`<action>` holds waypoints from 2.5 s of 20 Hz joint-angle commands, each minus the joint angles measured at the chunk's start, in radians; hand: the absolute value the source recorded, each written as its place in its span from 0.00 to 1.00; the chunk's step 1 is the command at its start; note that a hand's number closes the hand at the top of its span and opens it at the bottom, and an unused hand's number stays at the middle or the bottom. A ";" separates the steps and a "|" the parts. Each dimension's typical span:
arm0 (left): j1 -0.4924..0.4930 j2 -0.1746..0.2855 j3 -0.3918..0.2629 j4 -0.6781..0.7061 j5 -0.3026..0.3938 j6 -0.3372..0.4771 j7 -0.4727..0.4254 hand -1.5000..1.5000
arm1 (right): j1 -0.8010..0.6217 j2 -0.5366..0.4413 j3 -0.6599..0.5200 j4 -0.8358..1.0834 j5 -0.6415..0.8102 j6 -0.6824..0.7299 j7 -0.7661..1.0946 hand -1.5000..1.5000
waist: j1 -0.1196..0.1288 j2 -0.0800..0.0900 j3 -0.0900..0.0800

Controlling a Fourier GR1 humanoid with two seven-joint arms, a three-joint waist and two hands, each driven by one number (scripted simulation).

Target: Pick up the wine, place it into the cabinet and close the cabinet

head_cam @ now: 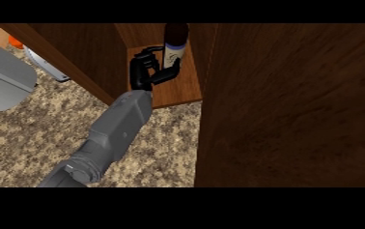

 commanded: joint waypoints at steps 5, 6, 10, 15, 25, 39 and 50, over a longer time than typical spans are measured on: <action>-0.090 0.000 -0.010 0.019 0.011 0.048 0.053 1.00 | 0.061 0.006 -0.013 -0.016 -0.018 0.021 -0.032 0.00 | 0.013 0.006 0.002; -0.091 0.000 -0.016 0.022 0.011 0.057 0.059 1.00 | 0.014 -0.008 -0.024 -0.024 -0.023 0.009 -0.005 0.00 | 0.003 0.002 0.001; -0.113 0.000 0.005 0.046 0.026 0.044 0.103 1.00 | 0.033 -0.010 -0.034 -0.017 -0.015 0.016 -0.021 0.00 | 0.023 0.006 0.001; -0.138 0.004 0.022 0.065 0.032 0.041 0.117 1.00 | 0.058 -0.030 -0.070 -0.039 -0.036 0.026 -0.012 0.00 | 0.031 0.006 0.002; -0.152 0.045 -0.106 0.136 -0.107 0.189 0.099 1.00 | 0.059 -0.015 -0.046 -0.033 -0.034 0.045 -0.037 0.00 | 0.018 0.018 0.004; -0.104 0.136 -0.159 0.137 -0.167 0.309 0.169 1.00 | 0.066 -0.008 -0.048 -0.012 -0.037 0.062 -0.068 0.00 | 0.011 0.039 0.002; -0.096 0.138 -0.170 0.136 -0.182 0.255 0.204 0.00 | 0.043 -0.009 -0.014 -0.027 -0.029 0.063 -0.047 0.00 | 0.005 0.035 -0.002</action>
